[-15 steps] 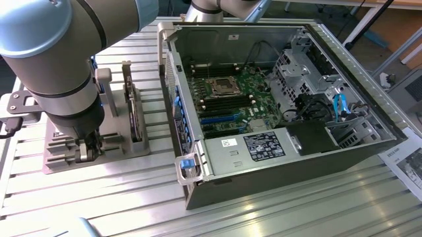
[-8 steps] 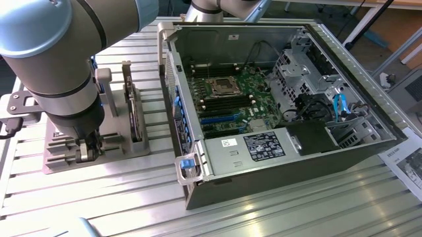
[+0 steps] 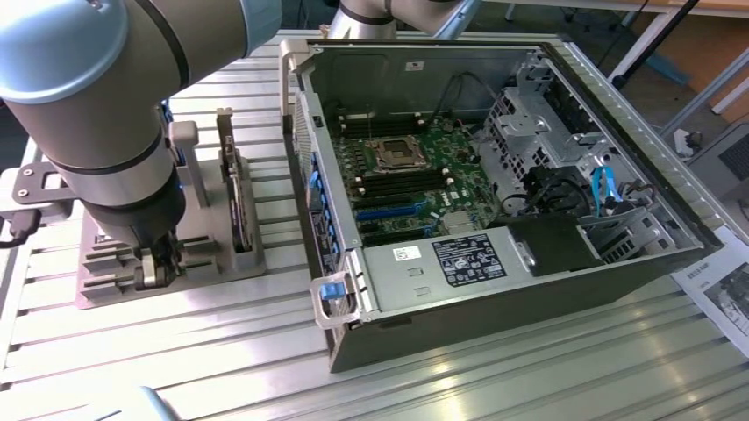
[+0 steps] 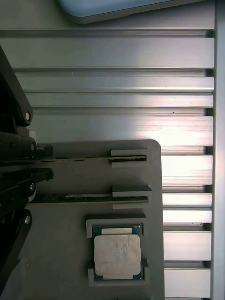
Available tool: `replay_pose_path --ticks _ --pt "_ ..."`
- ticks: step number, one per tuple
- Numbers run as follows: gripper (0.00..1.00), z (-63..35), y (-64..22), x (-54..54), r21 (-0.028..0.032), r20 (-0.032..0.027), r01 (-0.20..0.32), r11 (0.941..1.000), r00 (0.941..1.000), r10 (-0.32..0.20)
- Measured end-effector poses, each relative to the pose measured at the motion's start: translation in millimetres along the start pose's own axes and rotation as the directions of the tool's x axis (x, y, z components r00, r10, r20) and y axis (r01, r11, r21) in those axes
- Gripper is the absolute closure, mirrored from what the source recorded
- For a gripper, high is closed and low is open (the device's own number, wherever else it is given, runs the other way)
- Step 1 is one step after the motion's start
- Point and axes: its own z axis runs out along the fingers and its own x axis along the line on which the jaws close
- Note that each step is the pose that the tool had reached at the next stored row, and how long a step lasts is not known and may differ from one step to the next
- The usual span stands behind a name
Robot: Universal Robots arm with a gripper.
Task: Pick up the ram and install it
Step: 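Pick up the ram and move it above insertion slot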
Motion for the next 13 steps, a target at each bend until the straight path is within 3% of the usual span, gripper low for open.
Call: replay_pose_path --ticks 13 --pt "0.76 0.0 0.0 0.3 0.0000 0.0000 0.000 1.0000 1.0000 0.000"
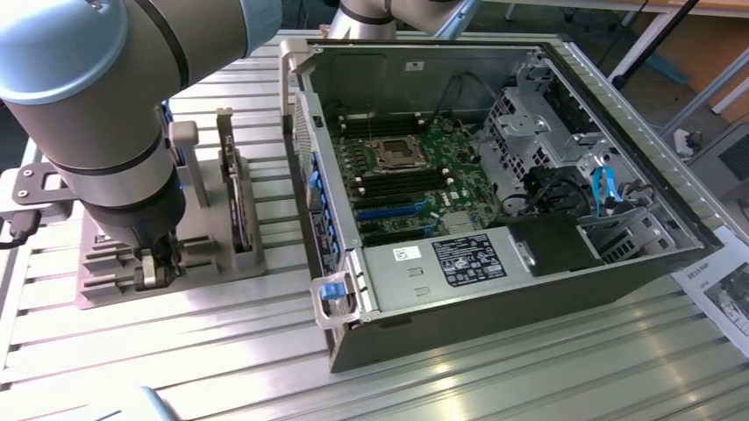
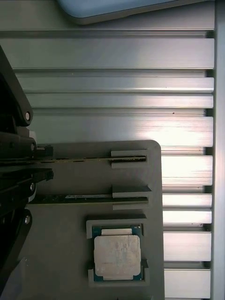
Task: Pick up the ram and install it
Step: 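Pick up the ram and move it above insertion slot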
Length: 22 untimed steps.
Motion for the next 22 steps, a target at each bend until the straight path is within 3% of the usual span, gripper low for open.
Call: replay_pose_path --ticks 3,12,20,22 --pt "0.88 0.0 0.0 0.0 0.0000 -0.0001 0.000 1.0000 1.0000 0.000" --pt "0.88 -1.3 0.1 0.0 0.0000 0.0000 0.000 1.0000 1.0000 0.000" --pt "0.88 -20.2 0.4 -0.3 -0.0001 -0.0001 0.000 1.0000 1.0000 0.000" --pt "0.88 -30.6 0.6 -0.5 0.0000 0.0000 0.000 1.0000 1.0000 0.000"
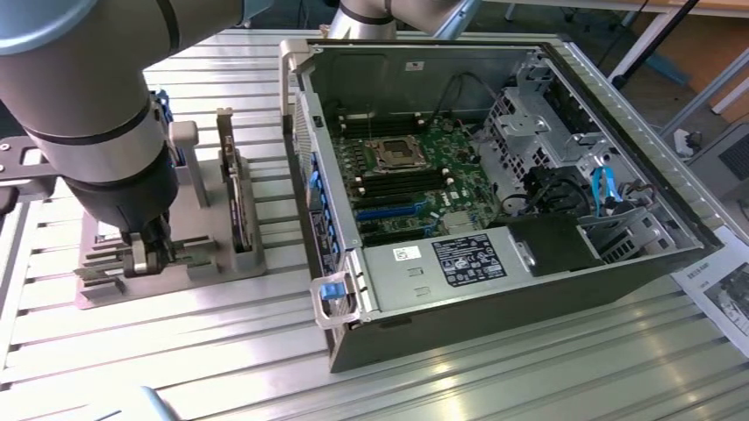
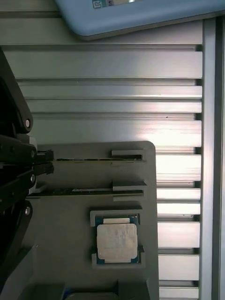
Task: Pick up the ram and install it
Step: 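Pick up the ram and move it above insertion slot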
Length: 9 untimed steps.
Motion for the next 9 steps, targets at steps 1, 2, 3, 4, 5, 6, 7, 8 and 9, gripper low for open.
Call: replay_pose_path --ticks 1,2,3,4,5,6,7,8,9 --pt "0.88 -5.1 0.1 -0.1 -0.0001 0.0000 0.000 1.0000 1.0000 0.000" --pt "0.88 -7.5 0.2 -0.1 0.0000 0.0000 0.000 1.0000 1.0000 0.000" --pt "0.88 -10.7 0.2 -0.2 0.0000 0.0001 0.000 1.0000 1.0000 0.000" --pt "0.88 -14.2 0.3 -0.2 0.0000 0.0000 0.000 1.0000 1.0000 0.000" --pt "0.88 -17.7 0.4 -0.3 -0.0001 0.0000 0.000 1.0000 1.0000 0.000" --pt "0.88 -21.5 0.4 -0.3 0.0000 0.0000 0.000 1.0000 1.0000 0.000" --pt "0.88 -24.6 0.5 -0.4 0.0000 0.0000 0.000 1.0000 1.0000 0.000" --pt "0.88 -28.4 0.6 -0.4 0.0000 0.0000 0.000 1.0000 1.0000 0.000" --pt "0.88 -32.2 0.6 -0.5 0.0000 0.0000 0.000 1.0000 1.0000 0.000"
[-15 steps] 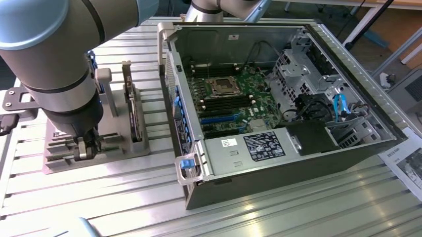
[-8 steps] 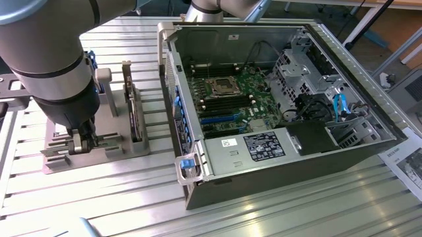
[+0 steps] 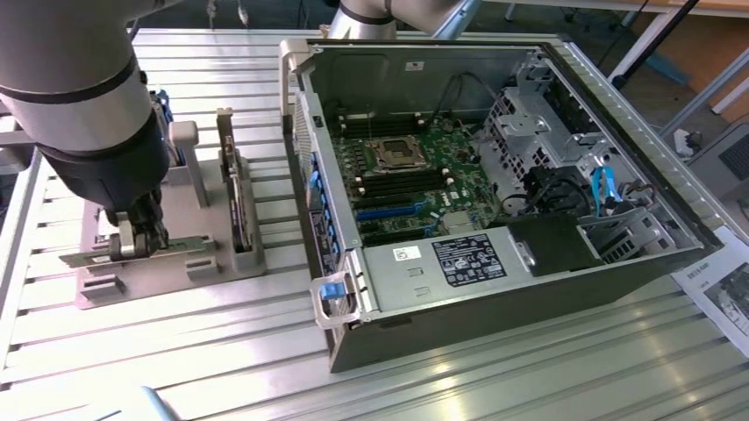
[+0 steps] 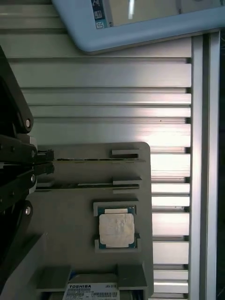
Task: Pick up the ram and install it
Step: 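Pick up the ram and move it above insertion slot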
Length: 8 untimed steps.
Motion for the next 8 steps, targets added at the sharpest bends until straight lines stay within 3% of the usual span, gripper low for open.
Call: replay_pose_path --ticks 8 --pt "0.88 -28.6 0.6 -0.4 0.0000 0.0000 0.000 1.0000 1.0000 0.000"
